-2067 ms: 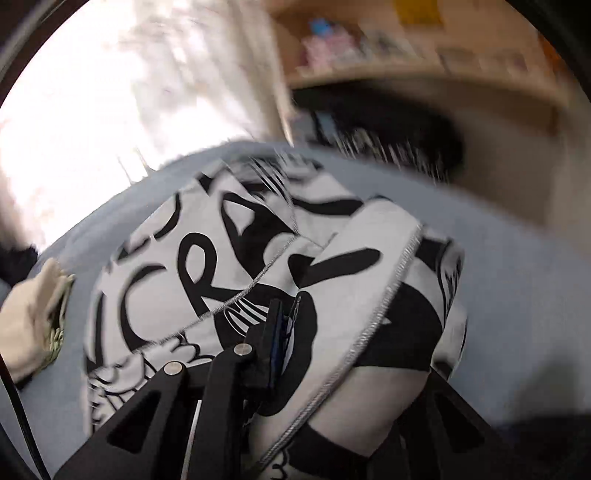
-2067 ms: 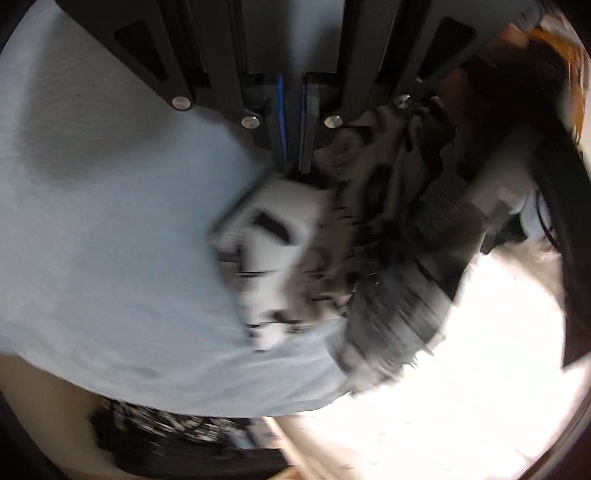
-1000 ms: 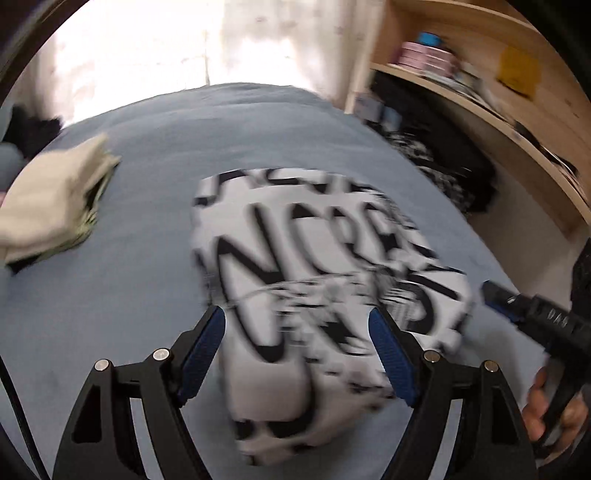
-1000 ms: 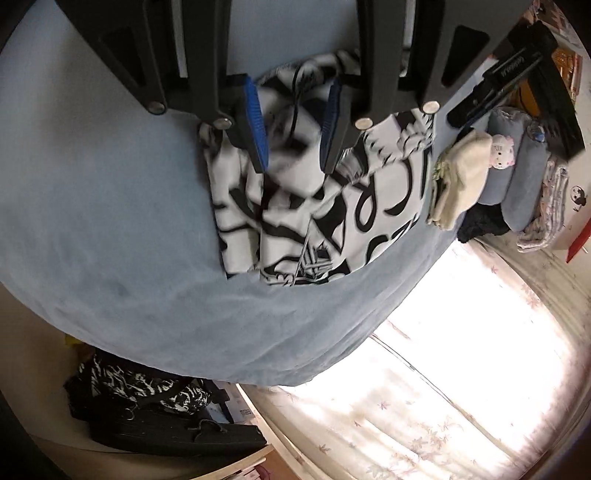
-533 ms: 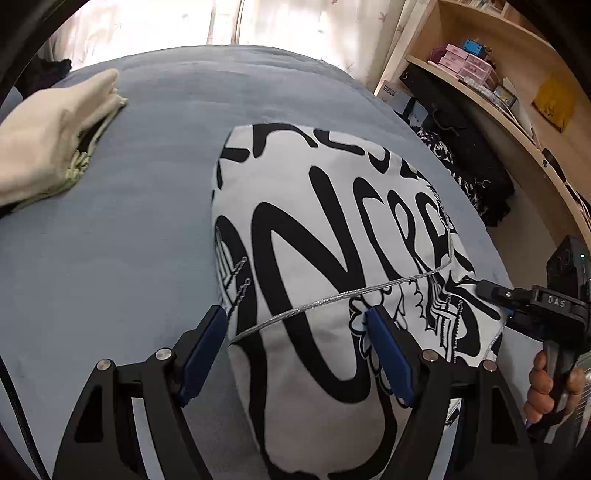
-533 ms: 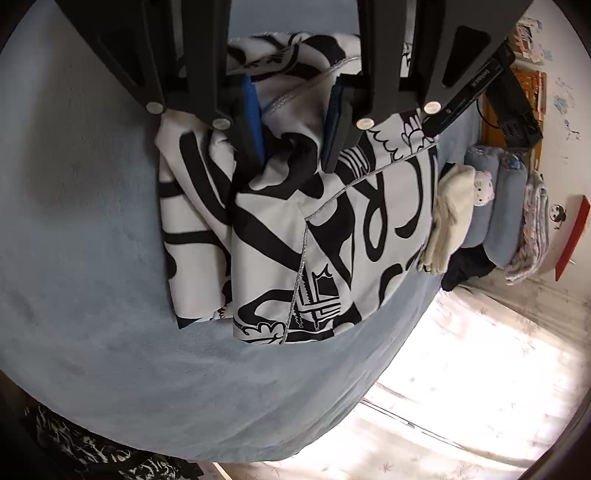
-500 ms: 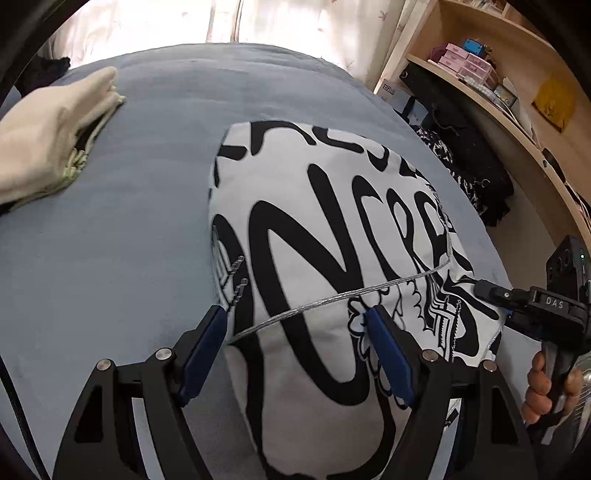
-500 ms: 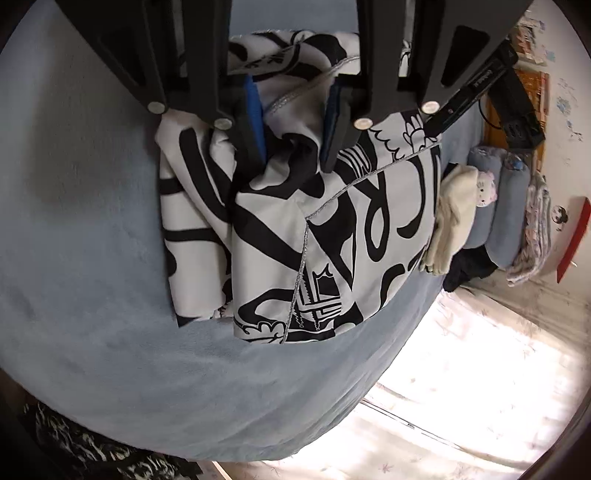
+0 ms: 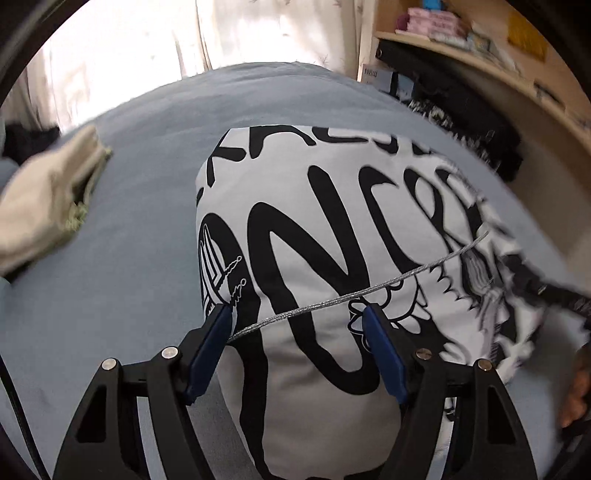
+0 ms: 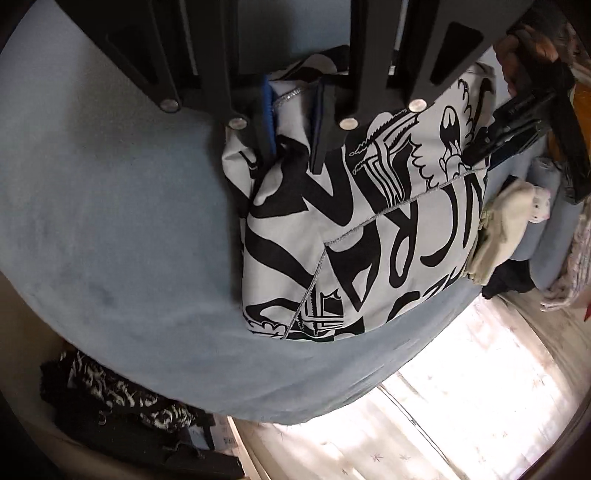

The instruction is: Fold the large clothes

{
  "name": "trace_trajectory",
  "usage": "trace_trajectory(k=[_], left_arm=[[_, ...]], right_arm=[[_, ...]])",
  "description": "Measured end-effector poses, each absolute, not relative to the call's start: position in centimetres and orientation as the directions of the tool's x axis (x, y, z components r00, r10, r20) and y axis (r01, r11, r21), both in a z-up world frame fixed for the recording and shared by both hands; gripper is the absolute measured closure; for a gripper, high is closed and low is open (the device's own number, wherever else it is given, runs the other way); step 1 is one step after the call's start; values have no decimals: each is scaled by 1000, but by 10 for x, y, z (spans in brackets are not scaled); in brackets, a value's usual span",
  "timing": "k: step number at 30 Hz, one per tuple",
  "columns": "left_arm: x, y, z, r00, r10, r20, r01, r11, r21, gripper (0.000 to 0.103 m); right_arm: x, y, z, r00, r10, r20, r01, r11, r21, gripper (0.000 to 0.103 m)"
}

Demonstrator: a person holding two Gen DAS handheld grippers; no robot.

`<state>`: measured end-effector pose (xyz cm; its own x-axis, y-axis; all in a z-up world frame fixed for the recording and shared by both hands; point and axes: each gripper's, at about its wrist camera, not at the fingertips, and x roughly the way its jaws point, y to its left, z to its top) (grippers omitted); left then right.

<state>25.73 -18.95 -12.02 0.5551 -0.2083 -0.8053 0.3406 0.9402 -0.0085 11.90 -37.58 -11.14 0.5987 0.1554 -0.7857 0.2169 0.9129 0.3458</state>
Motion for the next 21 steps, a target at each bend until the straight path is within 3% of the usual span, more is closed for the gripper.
trace_trajectory(k=[2,7,11,16,17,18,19,21], left_arm=[[256,-191,-114,551,-214,-807,349,937,-10,31],[271,-175,-98,496,-322,-806,358,922,-148,30],[298,-169,-95,485,-328,-810,301,933,-197,30],[333,-172,-101,472,-340,-813,253,936,-245,28],[337,-173,-101,477,-336,-812,255,937,-238,28],[341,-175,-100,483,-331,-811,258,939,-229,28],[345,-178,-98,494,-322,-808,264,941,-213,28],[352,-181,-99,511,-303,-805,260,947,-191,27]], right_arm=[[120,-373,-100,593,153,-791,222,913,343,82],[130,-388,-73,622,182,-762,196,906,376,63],[165,-407,-73,638,176,-750,219,892,396,59],[228,-432,-113,544,268,-795,279,836,473,59],[233,-434,-117,546,287,-787,277,825,492,63],[238,-435,-119,556,289,-779,264,827,496,75],[242,-432,-117,559,246,-791,260,855,449,100],[244,-428,-113,567,213,-796,248,877,411,100]])
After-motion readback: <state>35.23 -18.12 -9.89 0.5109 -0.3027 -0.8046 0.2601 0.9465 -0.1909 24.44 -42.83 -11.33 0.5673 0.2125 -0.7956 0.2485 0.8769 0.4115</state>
